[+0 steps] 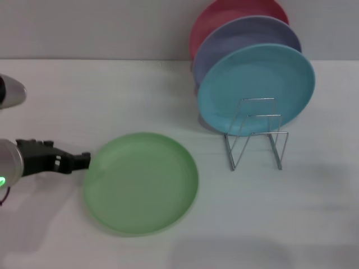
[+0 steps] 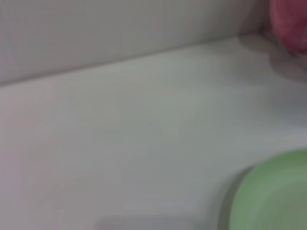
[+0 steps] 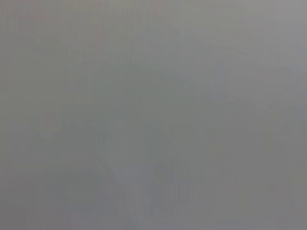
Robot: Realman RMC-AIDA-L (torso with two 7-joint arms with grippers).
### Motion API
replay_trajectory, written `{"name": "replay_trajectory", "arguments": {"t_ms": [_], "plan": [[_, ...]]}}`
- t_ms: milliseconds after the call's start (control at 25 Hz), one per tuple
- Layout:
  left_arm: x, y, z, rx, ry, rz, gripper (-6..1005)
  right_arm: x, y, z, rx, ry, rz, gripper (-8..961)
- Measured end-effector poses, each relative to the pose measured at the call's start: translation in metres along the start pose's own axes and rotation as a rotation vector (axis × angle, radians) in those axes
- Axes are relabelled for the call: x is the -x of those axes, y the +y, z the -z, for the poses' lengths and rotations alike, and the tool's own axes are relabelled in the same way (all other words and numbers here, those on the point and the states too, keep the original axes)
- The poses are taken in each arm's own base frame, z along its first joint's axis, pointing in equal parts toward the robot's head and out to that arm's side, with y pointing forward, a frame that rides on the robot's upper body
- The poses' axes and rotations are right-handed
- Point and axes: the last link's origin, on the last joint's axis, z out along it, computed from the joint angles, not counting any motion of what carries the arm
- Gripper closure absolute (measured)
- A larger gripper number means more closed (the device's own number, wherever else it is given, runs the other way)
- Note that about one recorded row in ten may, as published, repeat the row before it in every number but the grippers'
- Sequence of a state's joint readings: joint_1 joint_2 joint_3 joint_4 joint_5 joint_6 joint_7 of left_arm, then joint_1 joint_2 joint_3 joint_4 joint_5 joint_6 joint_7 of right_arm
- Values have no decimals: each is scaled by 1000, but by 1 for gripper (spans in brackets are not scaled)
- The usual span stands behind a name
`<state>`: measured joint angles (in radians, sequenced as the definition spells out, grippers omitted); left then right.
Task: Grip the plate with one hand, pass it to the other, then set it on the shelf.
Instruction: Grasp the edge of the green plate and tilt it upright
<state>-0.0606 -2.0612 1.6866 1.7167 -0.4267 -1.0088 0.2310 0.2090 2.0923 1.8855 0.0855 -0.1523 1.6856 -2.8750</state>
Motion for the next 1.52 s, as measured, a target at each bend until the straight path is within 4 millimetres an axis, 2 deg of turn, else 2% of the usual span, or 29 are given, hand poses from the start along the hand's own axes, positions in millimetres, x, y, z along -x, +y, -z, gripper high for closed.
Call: {"name": "replay_trajectory", "arguments": {"t_ms": [520, 1000, 1400, 1520], "plan": [[13, 5, -33, 45, -114, 14, 243, 0, 1, -2, 5, -4, -2, 144], [13, 4, -43, 51, -148, 14, 273, 0, 2, -2, 8, -3, -3, 144], [12, 5, -42, 71, -132, 12, 297, 0, 2, -2, 8, -4, 0, 144], [11, 6, -42, 72, -130, 8, 436, 0, 2, -2, 9, -6, 3, 144]]}}
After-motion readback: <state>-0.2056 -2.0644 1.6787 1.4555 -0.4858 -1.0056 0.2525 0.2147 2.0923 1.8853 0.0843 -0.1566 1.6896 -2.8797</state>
